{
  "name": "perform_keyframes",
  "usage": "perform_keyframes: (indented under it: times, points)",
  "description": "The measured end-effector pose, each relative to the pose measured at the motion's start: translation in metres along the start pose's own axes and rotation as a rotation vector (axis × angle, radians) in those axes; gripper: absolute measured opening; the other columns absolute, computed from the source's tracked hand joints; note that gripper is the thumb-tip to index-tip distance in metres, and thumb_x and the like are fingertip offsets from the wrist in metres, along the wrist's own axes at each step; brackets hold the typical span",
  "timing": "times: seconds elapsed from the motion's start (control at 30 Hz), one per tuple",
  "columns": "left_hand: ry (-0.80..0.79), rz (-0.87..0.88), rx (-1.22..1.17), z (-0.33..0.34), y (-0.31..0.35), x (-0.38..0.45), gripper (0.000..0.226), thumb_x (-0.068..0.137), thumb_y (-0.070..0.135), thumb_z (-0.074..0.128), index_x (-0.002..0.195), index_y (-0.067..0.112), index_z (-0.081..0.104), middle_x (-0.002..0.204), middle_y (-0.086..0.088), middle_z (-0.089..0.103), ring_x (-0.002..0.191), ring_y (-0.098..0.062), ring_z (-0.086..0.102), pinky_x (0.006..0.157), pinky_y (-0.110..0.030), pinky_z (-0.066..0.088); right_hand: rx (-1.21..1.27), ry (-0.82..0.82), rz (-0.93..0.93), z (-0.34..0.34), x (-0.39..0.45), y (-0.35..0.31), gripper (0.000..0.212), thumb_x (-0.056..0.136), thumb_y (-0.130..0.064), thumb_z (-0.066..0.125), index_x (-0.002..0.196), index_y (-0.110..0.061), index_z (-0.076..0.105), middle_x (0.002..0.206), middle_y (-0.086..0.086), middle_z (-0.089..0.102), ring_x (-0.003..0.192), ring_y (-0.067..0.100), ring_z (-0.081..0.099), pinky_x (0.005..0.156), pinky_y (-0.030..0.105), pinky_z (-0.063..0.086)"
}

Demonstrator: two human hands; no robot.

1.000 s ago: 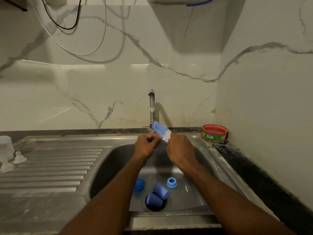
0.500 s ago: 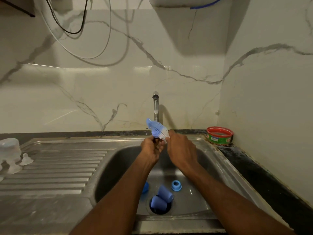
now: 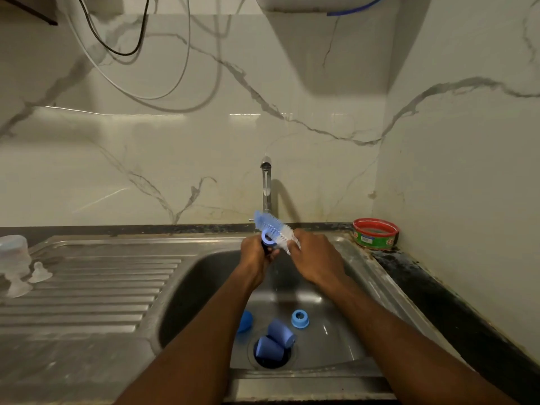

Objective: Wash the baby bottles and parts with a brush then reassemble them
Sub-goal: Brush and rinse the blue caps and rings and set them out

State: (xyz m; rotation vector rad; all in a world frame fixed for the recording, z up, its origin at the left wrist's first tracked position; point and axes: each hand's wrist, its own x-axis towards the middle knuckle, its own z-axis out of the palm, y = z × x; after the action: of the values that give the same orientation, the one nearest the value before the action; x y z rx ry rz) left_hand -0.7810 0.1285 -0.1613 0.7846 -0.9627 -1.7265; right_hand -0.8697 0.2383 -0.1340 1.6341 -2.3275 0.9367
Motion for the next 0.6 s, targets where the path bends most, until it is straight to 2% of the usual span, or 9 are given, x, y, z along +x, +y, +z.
perform_keyframes:
  times: [0.1,0.17,0.23,0.27,0.3,0.37,0.47,0.53,0.6]
  points:
    - [-0.102,-0.023,0.044,-0.004,0.000,-0.001,0.023,0.101,0.005,0.047,0.103,0.002,0.069,0.094,-0.019,0.075,0.087,-0.027,0.070,0.078,-0.034,0.059,0.000,0.013,0.042,0.003,0.001,-0.003,0.032,0.104,-0.038,0.048,0.129,-0.021,0.060,0.120,0.005,0.068,0.100,0.023,0.064,0.071,0.029,0.040]
    - [-0.254,-0.042,0.282,-0.005,-0.006,-0.005,0.025,0.102,0.013,0.048,0.114,0.005,0.068,0.109,-0.019,0.074,0.101,-0.030,0.070,0.085,-0.038,0.061,0.010,0.016,0.059,0.000,0.003,-0.001,0.032,0.104,-0.037,0.049,0.129,-0.021,0.060,0.120,0.004,0.068,0.100,0.022,0.063,0.072,0.029,0.041]
    - [-0.370,-0.014,0.522,-0.006,-0.012,-0.009,0.025,0.103,0.024,0.048,0.119,0.014,0.066,0.111,-0.012,0.074,0.105,-0.027,0.070,0.087,-0.038,0.061,-0.013,0.003,0.045,-0.002,0.001,-0.001,0.030,0.103,-0.037,0.050,0.127,-0.022,0.061,0.119,0.004,0.069,0.098,0.022,0.063,0.072,0.030,0.043]
    - [-0.388,0.009,0.562,-0.005,-0.014,-0.009,0.025,0.103,0.028,0.048,0.119,0.018,0.065,0.110,-0.009,0.074,0.105,-0.026,0.070,0.087,-0.039,0.061,-0.041,0.002,0.040,-0.002,0.000,-0.002,0.029,0.102,-0.037,0.051,0.126,-0.022,0.061,0.117,0.004,0.069,0.096,0.022,0.063,0.072,0.031,0.044]
    - [-0.372,0.033,0.559,-0.003,-0.015,-0.009,0.024,0.104,0.029,0.048,0.118,0.019,0.065,0.109,-0.007,0.074,0.104,-0.026,0.070,0.088,-0.039,0.061,-0.065,0.008,0.042,-0.001,-0.001,-0.003,0.029,0.101,-0.037,0.053,0.125,-0.023,0.060,0.116,0.004,0.069,0.094,0.021,0.063,0.072,0.031,0.047]
    - [-0.243,0.045,0.445,-0.002,-0.014,-0.005,0.022,0.103,0.022,0.049,0.113,0.015,0.068,0.104,-0.009,0.075,0.096,-0.025,0.071,0.083,-0.036,0.061,-0.073,0.019,0.050,0.002,-0.003,-0.006,0.029,0.100,-0.039,0.054,0.124,-0.024,0.059,0.114,0.004,0.069,0.094,0.021,0.064,0.075,0.034,0.052]
    - [-0.043,0.022,0.240,-0.008,-0.011,0.004,0.019,0.102,0.010,0.051,0.103,0.006,0.070,0.097,-0.014,0.074,0.084,-0.023,0.069,0.080,-0.036,0.058,-0.098,-0.017,0.027,0.009,-0.008,-0.011,0.028,0.102,-0.038,0.051,0.126,-0.025,0.057,0.117,0.004,0.068,0.098,0.022,0.064,0.076,0.033,0.049]
    - [-0.062,0.010,0.212,-0.012,-0.008,0.002,0.020,0.102,0.008,0.050,0.102,0.003,0.069,0.092,-0.015,0.074,0.081,-0.022,0.069,0.079,-0.036,0.058,-0.117,-0.004,0.023,0.012,-0.009,-0.015,0.027,0.102,-0.036,0.050,0.127,-0.026,0.057,0.118,0.004,0.067,0.100,0.023,0.064,0.075,0.032,0.046]
    - [-0.202,0.025,0.278,-0.010,-0.005,-0.005,0.018,0.099,0.005,0.050,0.098,0.003,0.069,0.079,-0.008,0.071,0.068,-0.014,0.066,0.067,-0.027,0.056,-0.100,0.036,0.065,0.012,-0.005,-0.015,0.027,0.100,-0.041,0.053,0.124,-0.027,0.057,0.115,0.004,0.068,0.099,0.023,0.065,0.074,0.032,0.046]
